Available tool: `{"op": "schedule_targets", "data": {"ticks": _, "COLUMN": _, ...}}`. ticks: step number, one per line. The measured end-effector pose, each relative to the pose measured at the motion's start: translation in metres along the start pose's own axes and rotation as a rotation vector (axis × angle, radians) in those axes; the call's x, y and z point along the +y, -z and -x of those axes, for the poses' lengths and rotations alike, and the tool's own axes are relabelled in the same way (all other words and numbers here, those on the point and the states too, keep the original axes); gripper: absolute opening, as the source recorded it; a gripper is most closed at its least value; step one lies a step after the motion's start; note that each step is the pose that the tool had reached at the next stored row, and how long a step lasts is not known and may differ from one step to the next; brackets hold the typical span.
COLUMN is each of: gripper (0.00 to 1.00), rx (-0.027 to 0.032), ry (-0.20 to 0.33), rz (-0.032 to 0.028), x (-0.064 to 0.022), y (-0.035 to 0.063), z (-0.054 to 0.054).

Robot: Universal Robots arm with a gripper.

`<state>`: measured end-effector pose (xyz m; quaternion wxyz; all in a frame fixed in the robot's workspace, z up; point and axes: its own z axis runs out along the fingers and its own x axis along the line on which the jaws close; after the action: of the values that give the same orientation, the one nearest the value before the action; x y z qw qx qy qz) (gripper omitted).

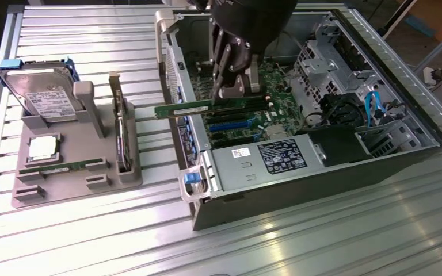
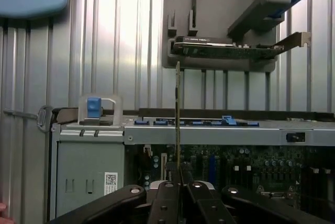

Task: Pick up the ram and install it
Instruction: 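Pick up the ram and move it above insertion slot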

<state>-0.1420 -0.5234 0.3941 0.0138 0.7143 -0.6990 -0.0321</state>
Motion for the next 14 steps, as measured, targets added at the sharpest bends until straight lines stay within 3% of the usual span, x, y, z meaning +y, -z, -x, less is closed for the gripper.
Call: {"op": "schedule_targets", "data": {"ticks": 14, "gripper": 0.12, "rx": -0.0002, "ry": 0.000, "rz": 0.0042, "x": -0.0417, "y": 0.0027, "z": -0.001}}
